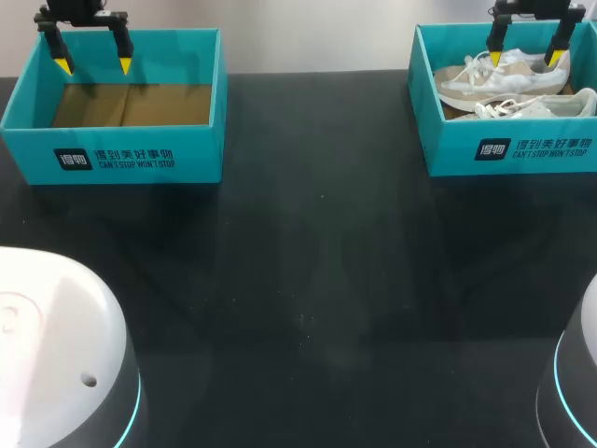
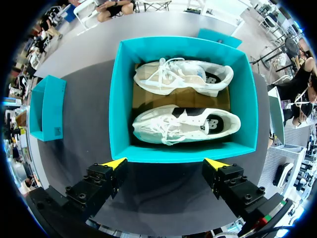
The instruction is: Take the shoe out of the shoebox, open the shoe tongue, remove and reinsert the insole, then place the shoe into the shoebox
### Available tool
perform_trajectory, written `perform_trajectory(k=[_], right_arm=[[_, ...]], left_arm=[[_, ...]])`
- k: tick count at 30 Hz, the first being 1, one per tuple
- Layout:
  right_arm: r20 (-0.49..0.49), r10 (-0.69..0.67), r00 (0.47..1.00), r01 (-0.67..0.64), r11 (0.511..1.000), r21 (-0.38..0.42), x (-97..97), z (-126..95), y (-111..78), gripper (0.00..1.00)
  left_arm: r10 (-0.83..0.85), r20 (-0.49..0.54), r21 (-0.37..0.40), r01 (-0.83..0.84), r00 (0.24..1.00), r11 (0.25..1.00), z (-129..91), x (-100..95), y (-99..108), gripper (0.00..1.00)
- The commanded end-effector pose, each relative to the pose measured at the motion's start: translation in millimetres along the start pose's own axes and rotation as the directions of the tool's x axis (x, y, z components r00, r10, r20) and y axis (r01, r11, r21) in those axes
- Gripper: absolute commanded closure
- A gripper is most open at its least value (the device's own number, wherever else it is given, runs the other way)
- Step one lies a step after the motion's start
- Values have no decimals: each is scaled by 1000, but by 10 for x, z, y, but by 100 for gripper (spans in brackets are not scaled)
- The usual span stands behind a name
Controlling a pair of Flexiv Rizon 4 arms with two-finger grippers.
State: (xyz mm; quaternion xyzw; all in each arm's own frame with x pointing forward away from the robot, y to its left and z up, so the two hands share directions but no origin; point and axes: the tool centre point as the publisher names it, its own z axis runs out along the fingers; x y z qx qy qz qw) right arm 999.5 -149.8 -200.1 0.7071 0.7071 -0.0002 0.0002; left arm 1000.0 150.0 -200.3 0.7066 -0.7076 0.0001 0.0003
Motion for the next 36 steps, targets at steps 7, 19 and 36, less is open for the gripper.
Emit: perform_trajectory(k=[7, 19, 36], right_arm=[[0, 0, 1000, 0, 1000, 0, 0, 0, 1, 0], [0, 0, 1000, 0, 1000, 0, 0, 0, 1, 0], [64, 82, 995, -80, 996, -32, -625, 242, 191, 0]], left_arm=[[0, 0, 0, 0, 1000, 1000, -2, 0, 0, 0], [0, 0, 0, 0, 1000, 1000, -2, 0, 0, 0], [0, 0, 0, 0, 1000, 1000, -2, 0, 0, 0]])
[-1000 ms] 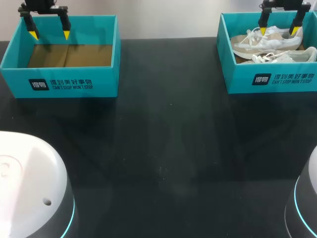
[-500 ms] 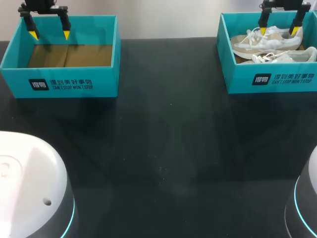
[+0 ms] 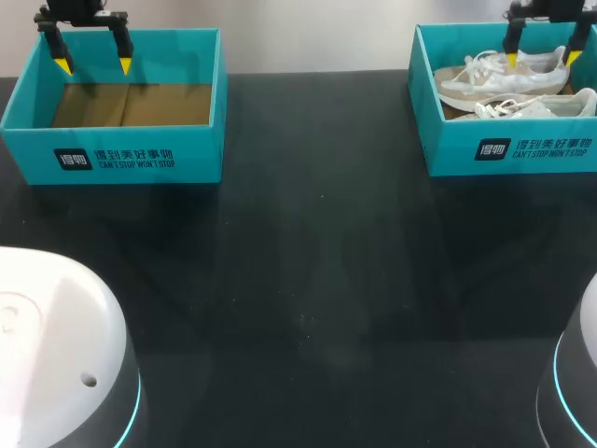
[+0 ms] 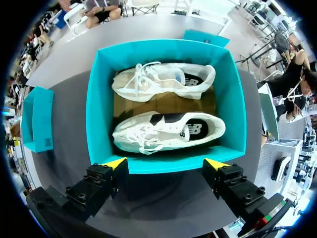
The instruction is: Take the shoe out of the shoebox, open the shoe tongue, remove and reinsert the insole, then place the shoe into the shoebox
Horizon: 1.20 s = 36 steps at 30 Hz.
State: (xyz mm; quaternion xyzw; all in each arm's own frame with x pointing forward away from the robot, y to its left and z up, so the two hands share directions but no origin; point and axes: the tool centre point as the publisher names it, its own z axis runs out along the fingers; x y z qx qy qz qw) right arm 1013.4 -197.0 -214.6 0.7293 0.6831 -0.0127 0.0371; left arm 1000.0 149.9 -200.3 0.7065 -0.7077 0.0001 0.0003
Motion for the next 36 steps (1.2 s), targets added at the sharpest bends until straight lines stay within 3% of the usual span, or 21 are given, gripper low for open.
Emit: perform_trajectory(k=[1, 15, 16, 18, 19, 21, 24, 28, 36], right_arm=[[-5, 19, 1000, -19, 1000, 9, -194, 140, 76, 0], [66, 43, 997, -45, 999, 22, -583, 468, 283, 0], [62, 46, 997, -48, 998, 33, -614, 489, 288, 2], [59, 52, 997, -54, 998, 41, -687, 519, 295, 23], [58, 52, 997, -55, 998, 40, -725, 536, 298, 22], [73, 52, 996, -56, 998, 43, -797, 582, 306, 11], [89, 53, 995, -58, 997, 50, -898, 648, 327, 13], [109, 57, 992, -64, 996, 59, -993, 742, 364, 2], [91, 20, 996, -27, 997, 71, -1116, 880, 403, 0]], left_arm=[[-1, 0, 0, 1, 1000, 1000, -2, -1, 0, 0], [-1, 0, 0, 1, 1000, 1000, -2, -1, 0, 0], [-1, 0, 0, 1, 1000, 1000, -2, -1, 0, 0], [-1, 0, 0, 1, 1000, 1000, -2, -1, 0, 0], [-1, 0, 0, 1, 1000, 1000, -2, -1, 0, 0], [-1, 0, 0, 1, 1000, 1000, -2, -1, 0, 0], [-1, 0, 0, 1, 1000, 1000, -2, -1, 0, 0], [-1, 0, 0, 1, 1000, 1000, -2, -1, 0, 0], [-1, 0, 0, 1, 1000, 1000, -2, -1, 0, 0]])
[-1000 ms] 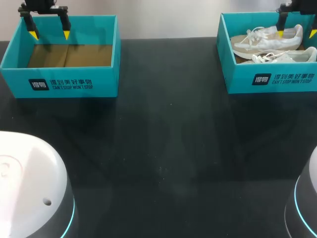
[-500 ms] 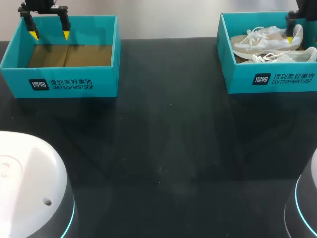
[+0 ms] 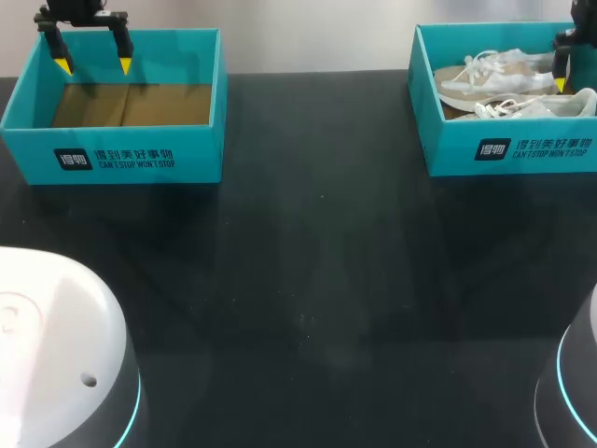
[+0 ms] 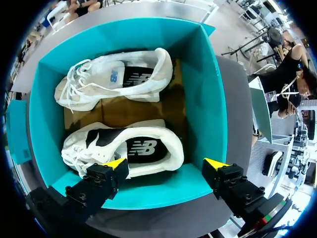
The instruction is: Take the shoe out of the shoebox, open the shoe tongue, remove and reinsert the insole, then place the shoe into the shoebox
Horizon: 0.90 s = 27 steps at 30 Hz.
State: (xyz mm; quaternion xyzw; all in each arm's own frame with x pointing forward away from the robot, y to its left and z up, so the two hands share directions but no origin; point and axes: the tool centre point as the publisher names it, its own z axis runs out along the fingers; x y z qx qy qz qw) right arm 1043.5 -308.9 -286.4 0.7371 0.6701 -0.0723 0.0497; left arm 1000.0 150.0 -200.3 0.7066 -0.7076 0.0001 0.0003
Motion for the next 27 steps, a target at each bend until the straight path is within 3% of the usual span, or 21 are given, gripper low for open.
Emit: perform_trajectory(k=[1, 9, 27], right_arm=[[-8, -4, 1000, 4, 1000, 1, -83, 100, 70, 0], [-60, -32, 998, 32, 999, -2, -194, 187, 27, 0], [-66, -46, 997, 47, 999, 11, -243, 270, -2, 0]], left_arm=[[0, 0, 0, 0, 1000, 1000, -2, 0, 0, 0], [0, 0, 0, 0, 1000, 1000, -2, 0, 0, 0], [0, 0, 0, 0, 1000, 1000, -2, 0, 0, 0]])
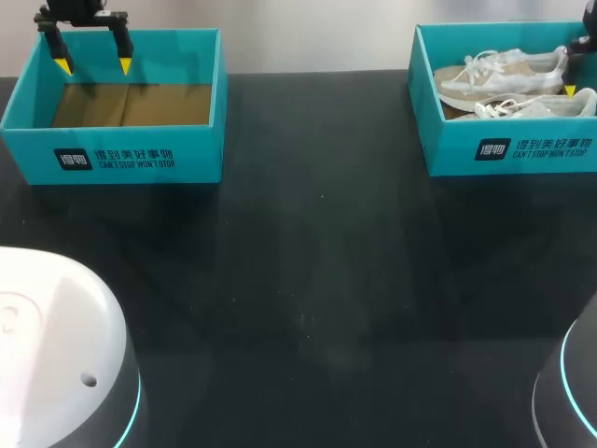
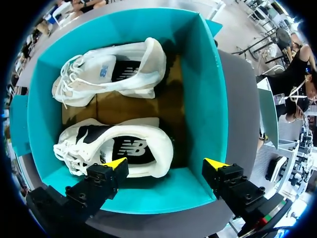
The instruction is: Take the shoe out of the shoebox, open the shoe tongue, remove and reinsert the insole, then place the shoe into the shoebox
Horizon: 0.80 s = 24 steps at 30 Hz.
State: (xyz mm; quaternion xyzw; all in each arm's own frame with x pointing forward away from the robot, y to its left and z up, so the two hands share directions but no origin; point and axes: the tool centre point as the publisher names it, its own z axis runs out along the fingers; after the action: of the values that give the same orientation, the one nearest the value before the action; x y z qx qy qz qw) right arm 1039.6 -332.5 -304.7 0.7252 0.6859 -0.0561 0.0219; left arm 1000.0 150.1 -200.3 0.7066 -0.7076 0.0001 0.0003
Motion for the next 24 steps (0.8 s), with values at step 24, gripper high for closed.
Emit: perform_trajectory(k=[24], right_arm=[[-17, -56, 998, 56, 998, -41, -6, 481, 138, 14]], left_arm=[[0, 0, 0, 0, 1000, 1000, -2, 1, 0, 0]])
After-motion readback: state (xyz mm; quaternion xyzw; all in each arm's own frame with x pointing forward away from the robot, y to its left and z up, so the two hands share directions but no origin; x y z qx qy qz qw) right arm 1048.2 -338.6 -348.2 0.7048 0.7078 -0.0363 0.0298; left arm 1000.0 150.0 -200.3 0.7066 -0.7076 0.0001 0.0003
